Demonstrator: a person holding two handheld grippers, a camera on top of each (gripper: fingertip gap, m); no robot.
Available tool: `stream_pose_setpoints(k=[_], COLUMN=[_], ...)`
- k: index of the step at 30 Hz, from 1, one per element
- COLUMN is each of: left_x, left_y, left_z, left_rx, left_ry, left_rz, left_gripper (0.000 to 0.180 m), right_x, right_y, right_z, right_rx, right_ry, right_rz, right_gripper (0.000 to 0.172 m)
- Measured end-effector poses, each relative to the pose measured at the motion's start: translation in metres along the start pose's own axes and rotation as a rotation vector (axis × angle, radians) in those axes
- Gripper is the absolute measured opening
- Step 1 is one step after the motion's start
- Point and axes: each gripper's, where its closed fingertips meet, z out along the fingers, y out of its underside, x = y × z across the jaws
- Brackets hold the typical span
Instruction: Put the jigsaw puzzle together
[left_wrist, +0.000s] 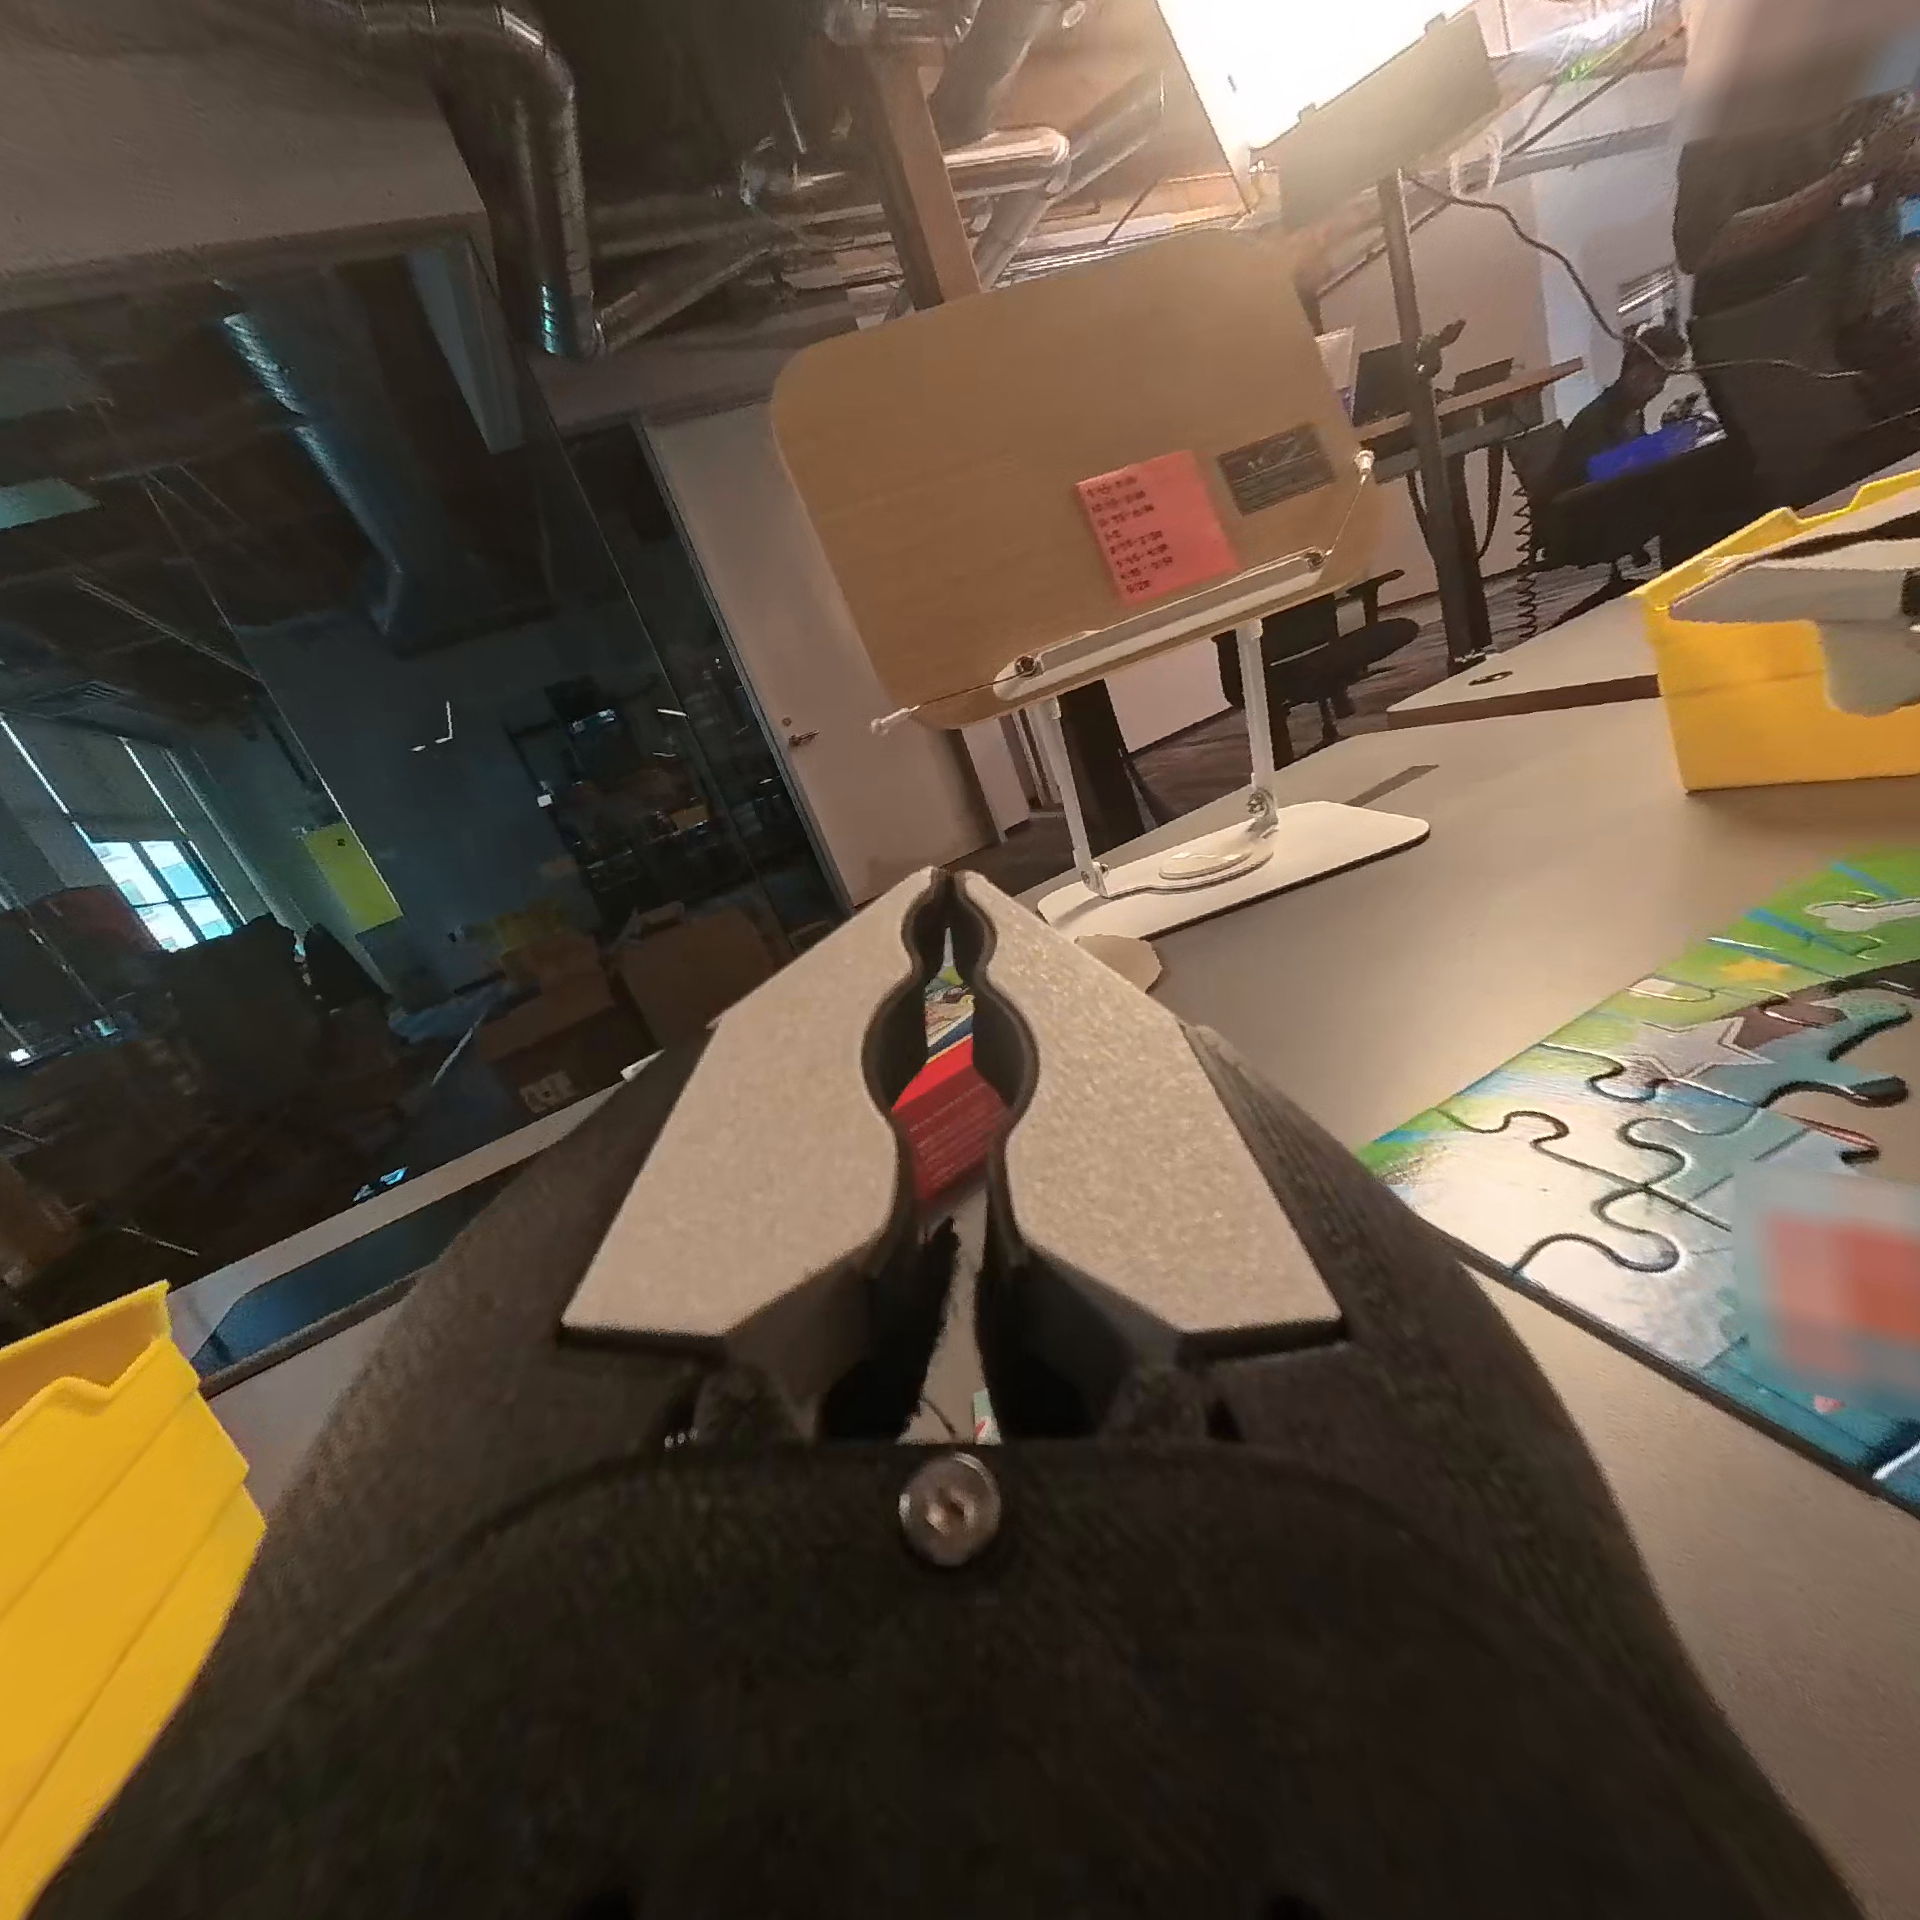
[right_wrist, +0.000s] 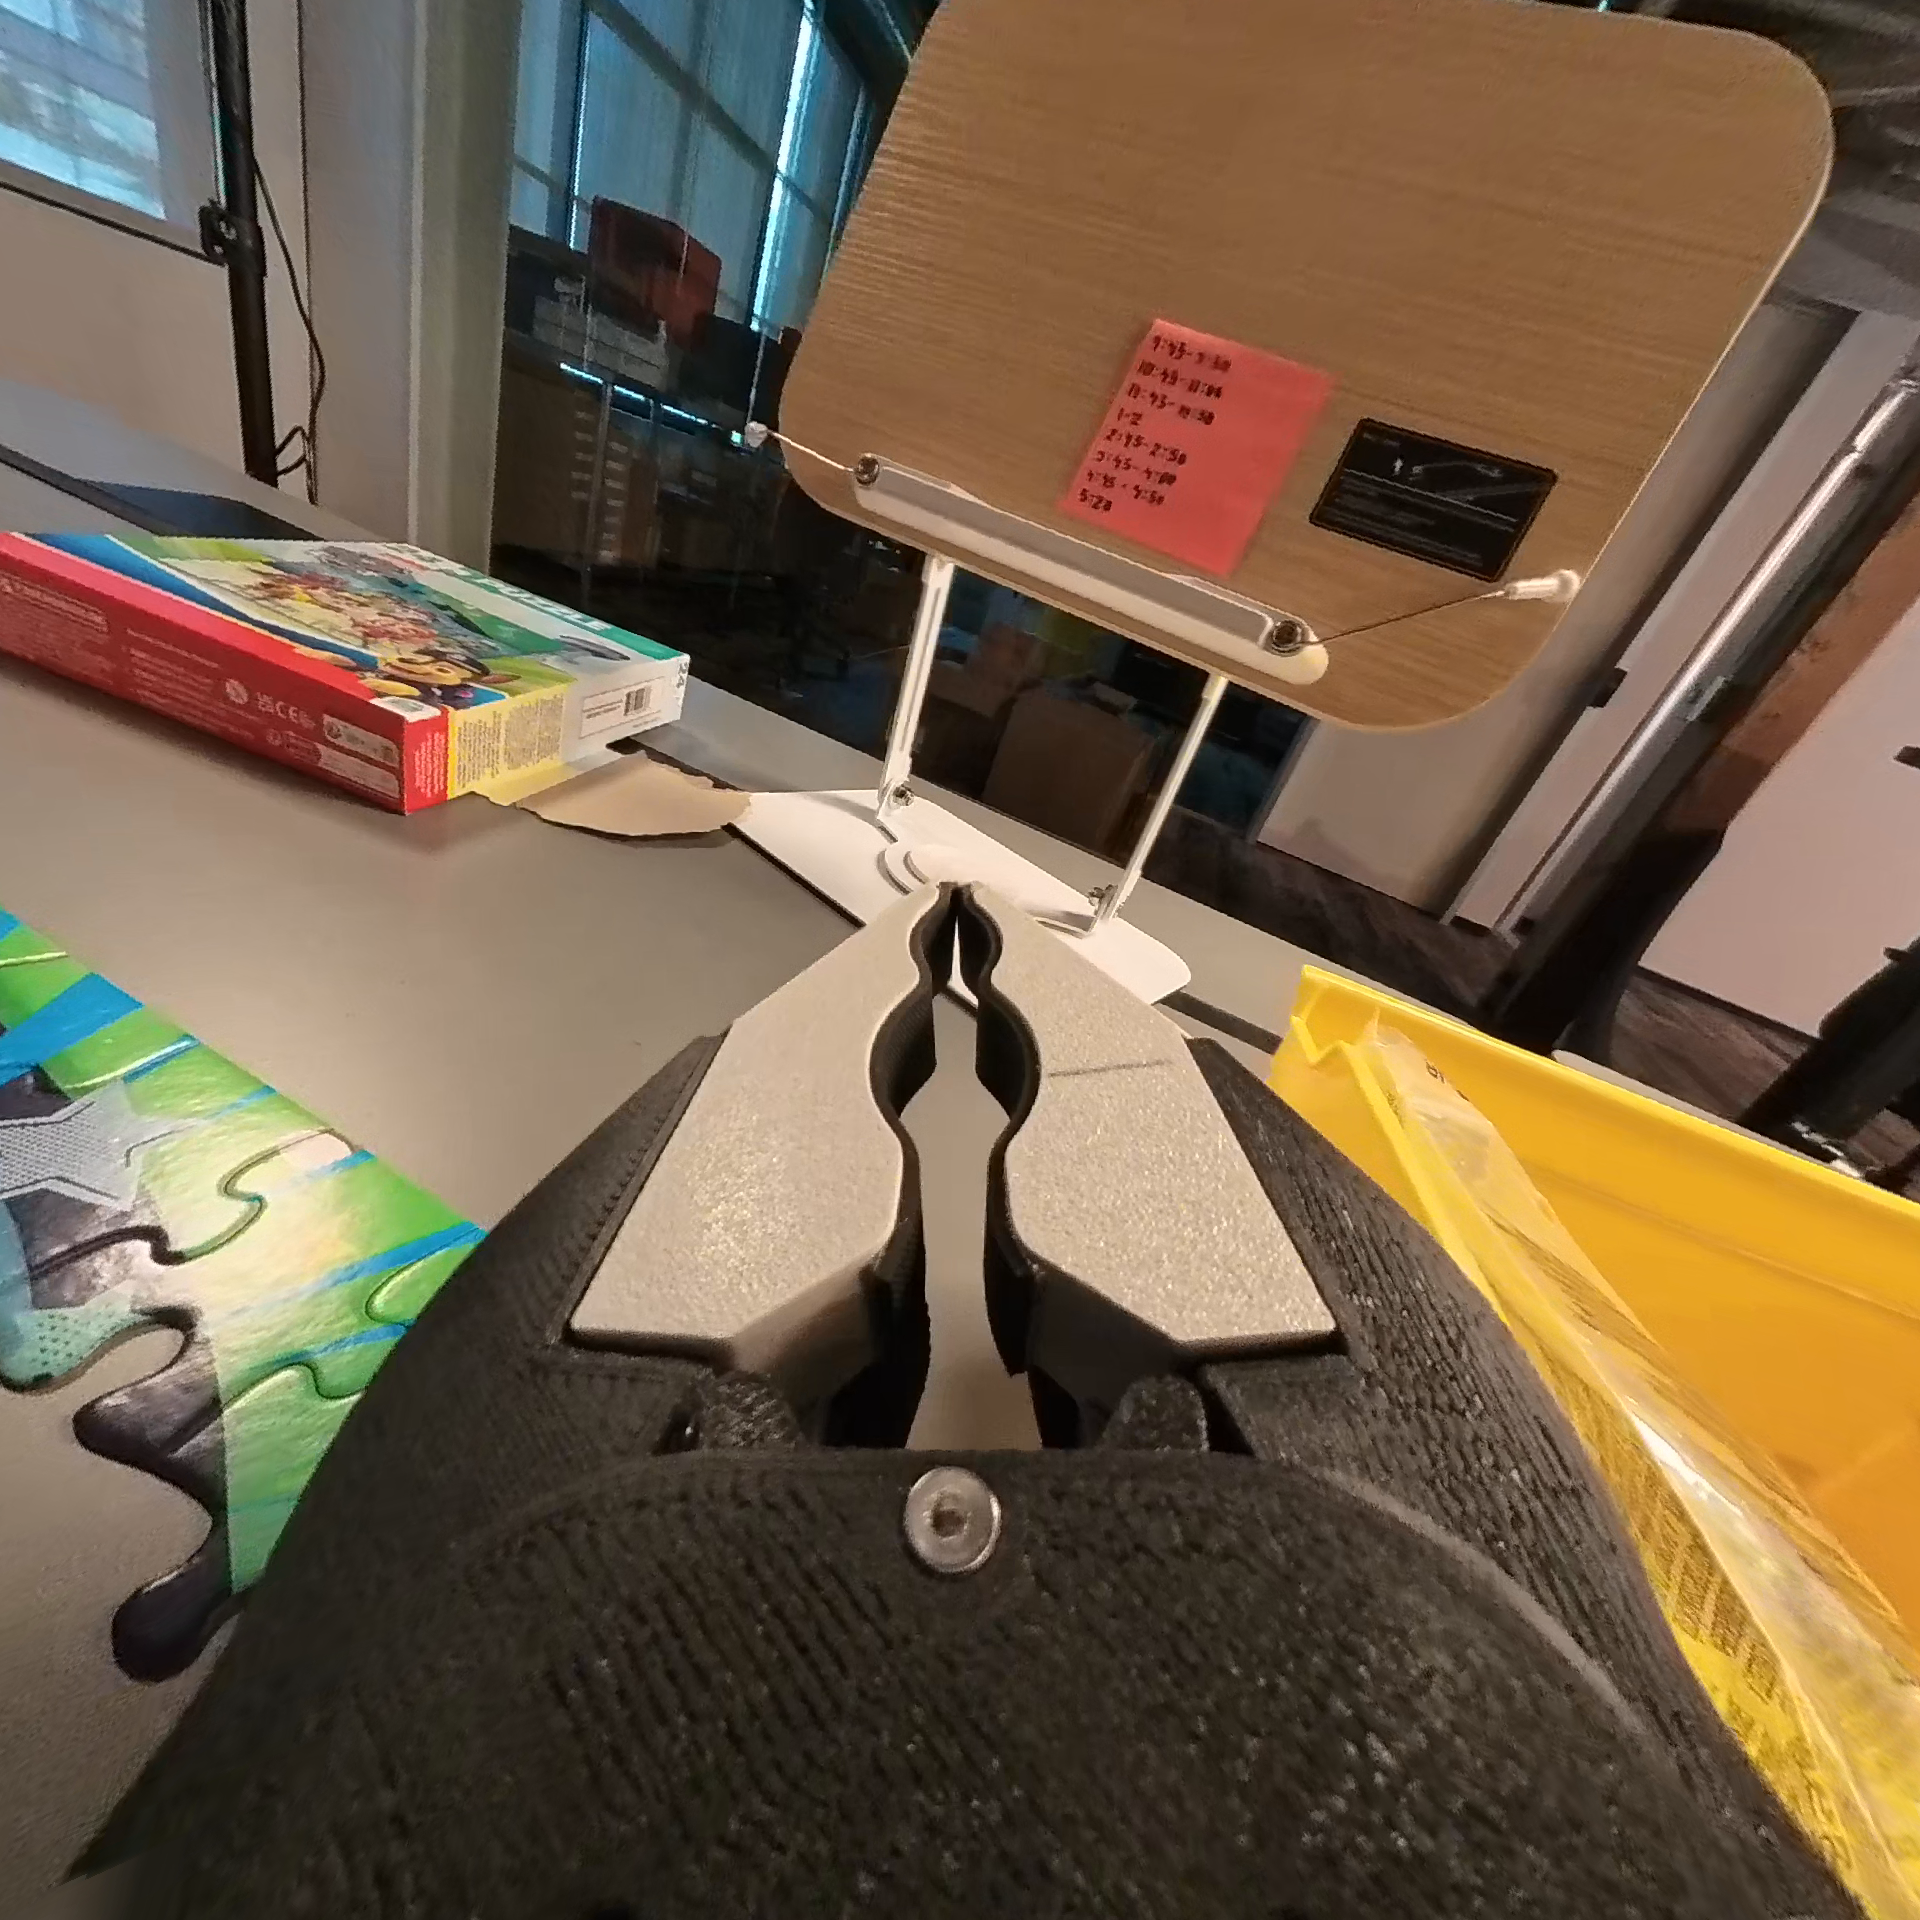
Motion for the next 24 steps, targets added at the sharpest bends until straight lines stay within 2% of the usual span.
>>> stream_pose_setpoints(k=[24], left_x=[0.002], left_y=[0.0049], left_z=[0.0023], left_rx=[-0.021], left_ry=[0.023], left_rz=[-0.026], left_gripper=[0.0], right_x=[-0.0019], right_y=[0.0011], right_z=[0.0009], right_rx=[-0.008], right_ry=[-0.006], right_rz=[-0.015], right_gripper=[0.0])
